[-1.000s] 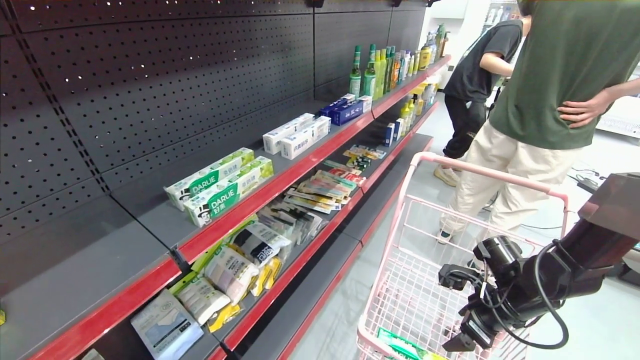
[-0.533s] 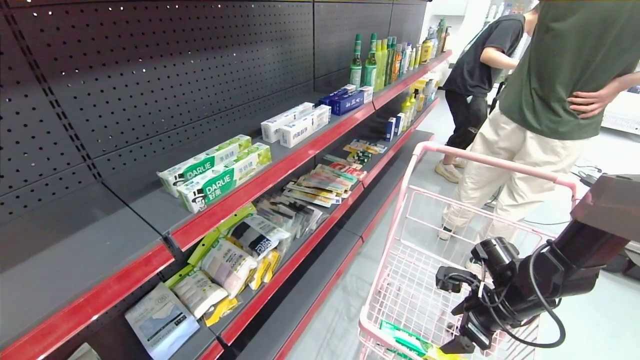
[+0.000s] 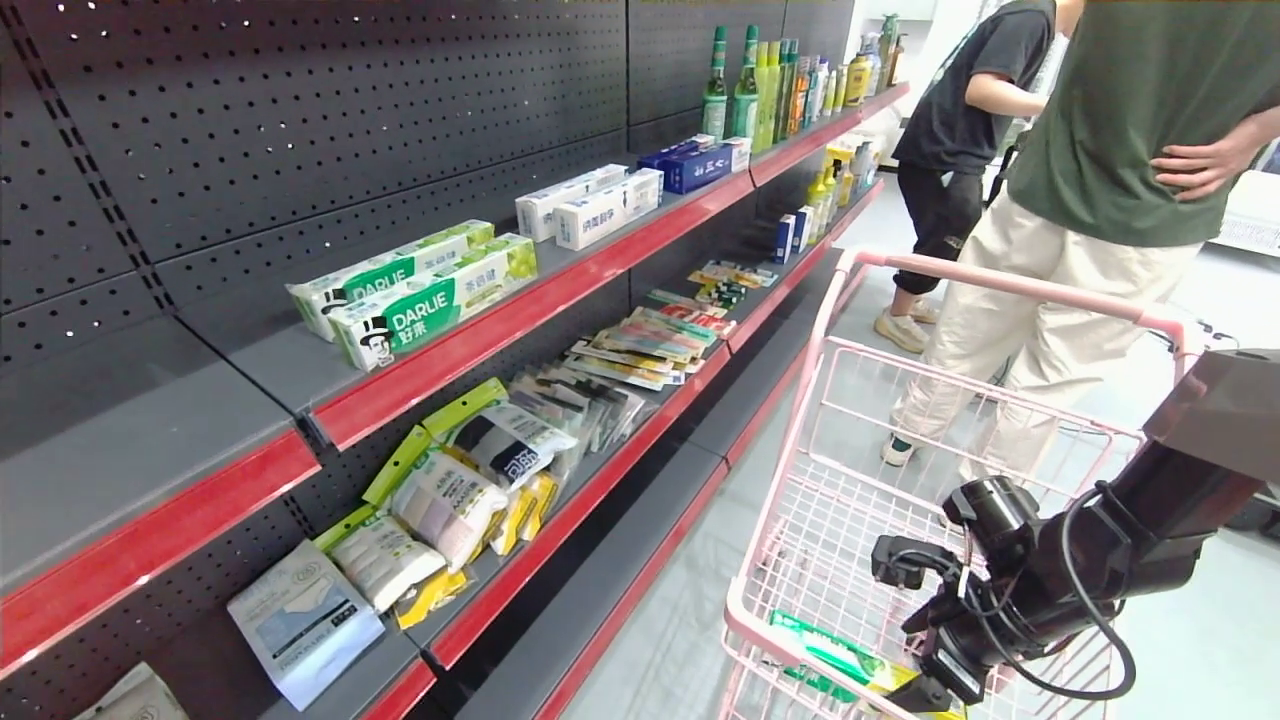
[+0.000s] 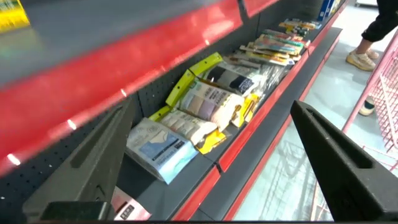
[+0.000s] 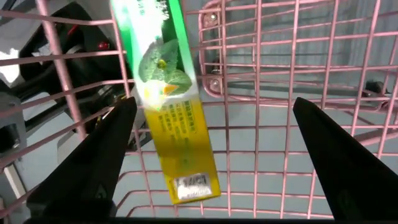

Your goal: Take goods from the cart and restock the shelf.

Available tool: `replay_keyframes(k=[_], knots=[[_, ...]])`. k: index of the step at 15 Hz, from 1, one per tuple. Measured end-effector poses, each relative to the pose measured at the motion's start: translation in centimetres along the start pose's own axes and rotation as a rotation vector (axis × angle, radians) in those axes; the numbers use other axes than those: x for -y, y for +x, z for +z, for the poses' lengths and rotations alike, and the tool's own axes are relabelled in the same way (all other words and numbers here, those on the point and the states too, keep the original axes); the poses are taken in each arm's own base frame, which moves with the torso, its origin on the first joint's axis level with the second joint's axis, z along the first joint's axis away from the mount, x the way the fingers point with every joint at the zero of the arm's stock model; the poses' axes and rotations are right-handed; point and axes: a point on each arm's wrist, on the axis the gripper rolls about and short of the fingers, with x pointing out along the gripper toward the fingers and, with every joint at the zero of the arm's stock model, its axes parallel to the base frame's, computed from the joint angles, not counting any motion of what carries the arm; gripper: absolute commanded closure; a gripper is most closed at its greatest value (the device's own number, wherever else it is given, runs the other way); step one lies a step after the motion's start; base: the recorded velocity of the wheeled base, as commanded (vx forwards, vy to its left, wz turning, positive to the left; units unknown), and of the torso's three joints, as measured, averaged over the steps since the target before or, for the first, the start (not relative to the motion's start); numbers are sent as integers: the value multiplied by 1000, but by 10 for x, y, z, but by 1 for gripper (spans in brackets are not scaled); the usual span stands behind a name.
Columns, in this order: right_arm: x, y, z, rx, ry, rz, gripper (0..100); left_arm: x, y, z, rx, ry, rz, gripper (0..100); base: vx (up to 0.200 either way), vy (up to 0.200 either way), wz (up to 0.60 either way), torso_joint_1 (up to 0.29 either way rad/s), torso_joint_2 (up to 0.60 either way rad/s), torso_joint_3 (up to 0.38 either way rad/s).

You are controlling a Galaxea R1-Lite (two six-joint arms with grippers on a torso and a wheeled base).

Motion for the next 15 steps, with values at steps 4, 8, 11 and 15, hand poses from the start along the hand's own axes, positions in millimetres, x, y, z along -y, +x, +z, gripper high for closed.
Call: replay_keyframes(k=[4,8,11,15], knots=[[1,-2,2,7,-6,-7,0,0,0,0,0,0,0,0,0,0,0,-36,104,66],[-1,1,4,20,-9,16,0,0,0,0,0,0,0,0,0,0,0,0,0,0],[-1,2,0,36,-4,50,0,0,0,0,0,0,0,0,0,0,0,0,0,0],[-2,6,-2,22,-19,57,0,0,0,0,0,0,0,0,0,0,0,0,0,0]])
